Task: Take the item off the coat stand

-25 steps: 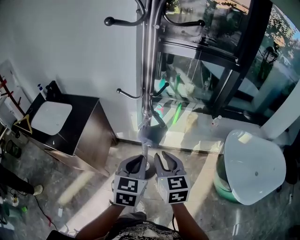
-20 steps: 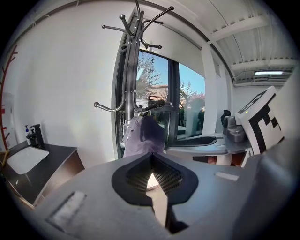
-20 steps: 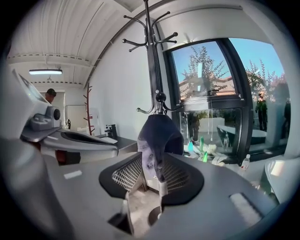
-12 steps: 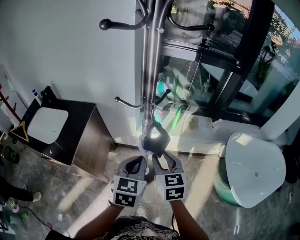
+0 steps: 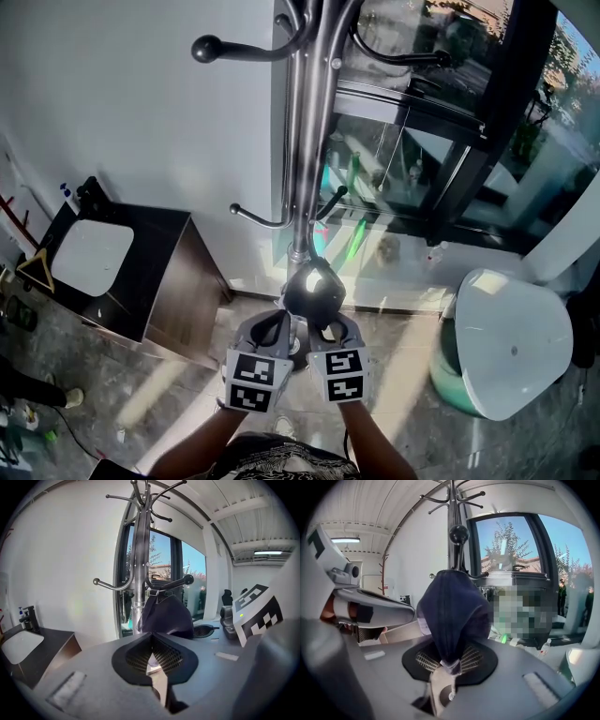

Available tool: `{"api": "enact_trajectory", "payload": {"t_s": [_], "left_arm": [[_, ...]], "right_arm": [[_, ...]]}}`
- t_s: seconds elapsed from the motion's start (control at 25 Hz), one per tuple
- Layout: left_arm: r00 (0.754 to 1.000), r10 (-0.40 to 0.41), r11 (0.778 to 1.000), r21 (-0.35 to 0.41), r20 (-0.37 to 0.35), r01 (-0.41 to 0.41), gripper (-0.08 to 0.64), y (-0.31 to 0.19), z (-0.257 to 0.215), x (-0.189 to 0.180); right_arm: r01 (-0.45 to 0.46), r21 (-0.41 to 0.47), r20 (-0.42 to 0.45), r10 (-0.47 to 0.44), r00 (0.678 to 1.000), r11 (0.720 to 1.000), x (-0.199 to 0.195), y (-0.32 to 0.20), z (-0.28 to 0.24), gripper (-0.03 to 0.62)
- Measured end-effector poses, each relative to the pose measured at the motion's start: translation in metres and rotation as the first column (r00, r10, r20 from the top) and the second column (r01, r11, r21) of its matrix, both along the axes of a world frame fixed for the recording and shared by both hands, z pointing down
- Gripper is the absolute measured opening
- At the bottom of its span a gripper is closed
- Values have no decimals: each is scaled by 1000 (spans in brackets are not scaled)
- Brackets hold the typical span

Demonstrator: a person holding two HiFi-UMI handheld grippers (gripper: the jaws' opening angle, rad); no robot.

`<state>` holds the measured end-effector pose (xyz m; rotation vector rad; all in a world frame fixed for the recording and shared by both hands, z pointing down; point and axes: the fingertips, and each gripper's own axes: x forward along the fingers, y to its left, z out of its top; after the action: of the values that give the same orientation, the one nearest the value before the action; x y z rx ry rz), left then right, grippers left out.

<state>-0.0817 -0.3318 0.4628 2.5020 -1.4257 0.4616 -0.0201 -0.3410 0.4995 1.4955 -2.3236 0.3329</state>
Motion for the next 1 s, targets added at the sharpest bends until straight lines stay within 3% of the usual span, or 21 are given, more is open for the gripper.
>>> {"api": "enact_trajectory", "payload": {"t_s": [0.2,0.64,1.0], "left_arm": [[1000,0,1000,1,-3,0,-3,-4,-1,0],[1000,2,1000,11,-14,-2,-3,13,-5,5],[1000,4,1000,17,-18,-4,-3,34,-10,10]], "right_arm": [[21,37,-22,-20,1000,999,-2,0,-5,32],[4,134,-29,0,1000,991,7,14,-32,28],[8,160,-41,-1,999,987,14,34,-43,28]]}}
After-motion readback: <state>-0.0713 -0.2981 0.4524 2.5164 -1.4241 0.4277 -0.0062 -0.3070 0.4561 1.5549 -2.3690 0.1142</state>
